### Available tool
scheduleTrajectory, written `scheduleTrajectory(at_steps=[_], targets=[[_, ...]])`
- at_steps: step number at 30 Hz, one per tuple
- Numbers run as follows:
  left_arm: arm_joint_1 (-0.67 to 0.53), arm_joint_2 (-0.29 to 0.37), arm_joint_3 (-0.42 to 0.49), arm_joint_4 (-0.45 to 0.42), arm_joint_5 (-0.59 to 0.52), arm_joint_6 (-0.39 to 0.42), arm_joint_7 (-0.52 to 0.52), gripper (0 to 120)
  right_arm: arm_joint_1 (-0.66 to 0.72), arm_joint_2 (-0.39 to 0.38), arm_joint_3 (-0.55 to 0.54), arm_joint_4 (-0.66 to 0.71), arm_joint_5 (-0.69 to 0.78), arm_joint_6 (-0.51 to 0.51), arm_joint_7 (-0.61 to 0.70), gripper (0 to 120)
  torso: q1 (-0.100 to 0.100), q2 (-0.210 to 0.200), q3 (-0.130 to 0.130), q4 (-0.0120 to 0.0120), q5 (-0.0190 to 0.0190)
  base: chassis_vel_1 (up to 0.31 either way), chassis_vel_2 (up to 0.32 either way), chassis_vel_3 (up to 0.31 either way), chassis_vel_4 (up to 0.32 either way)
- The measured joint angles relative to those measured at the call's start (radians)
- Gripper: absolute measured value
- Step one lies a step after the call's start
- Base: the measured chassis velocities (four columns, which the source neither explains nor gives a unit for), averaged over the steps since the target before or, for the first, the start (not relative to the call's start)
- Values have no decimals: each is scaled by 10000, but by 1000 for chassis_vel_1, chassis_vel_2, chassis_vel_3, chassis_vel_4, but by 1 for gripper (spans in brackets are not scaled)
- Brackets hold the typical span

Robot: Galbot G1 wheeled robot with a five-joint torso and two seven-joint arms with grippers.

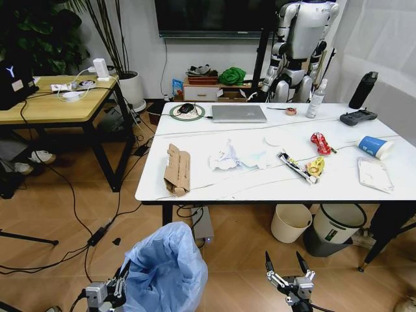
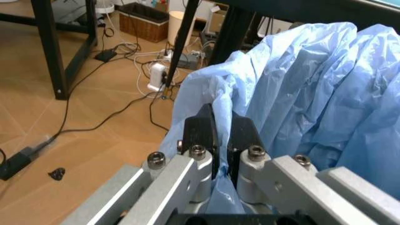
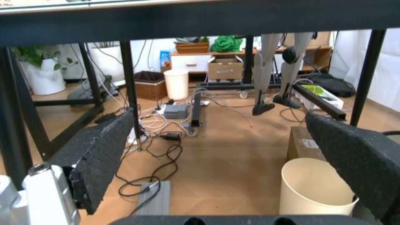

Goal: Pick up the trash bin and place the trash from the table into it.

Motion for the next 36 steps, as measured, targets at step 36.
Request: scheduleTrajectory(at_steps=[36], targets=[[-9, -22, 71, -39, 11, -2, -1, 0, -27, 0, -15, 29, -8, 25, 0, 100, 857, 1903, 1047, 0, 0, 0, 0, 0, 0]])
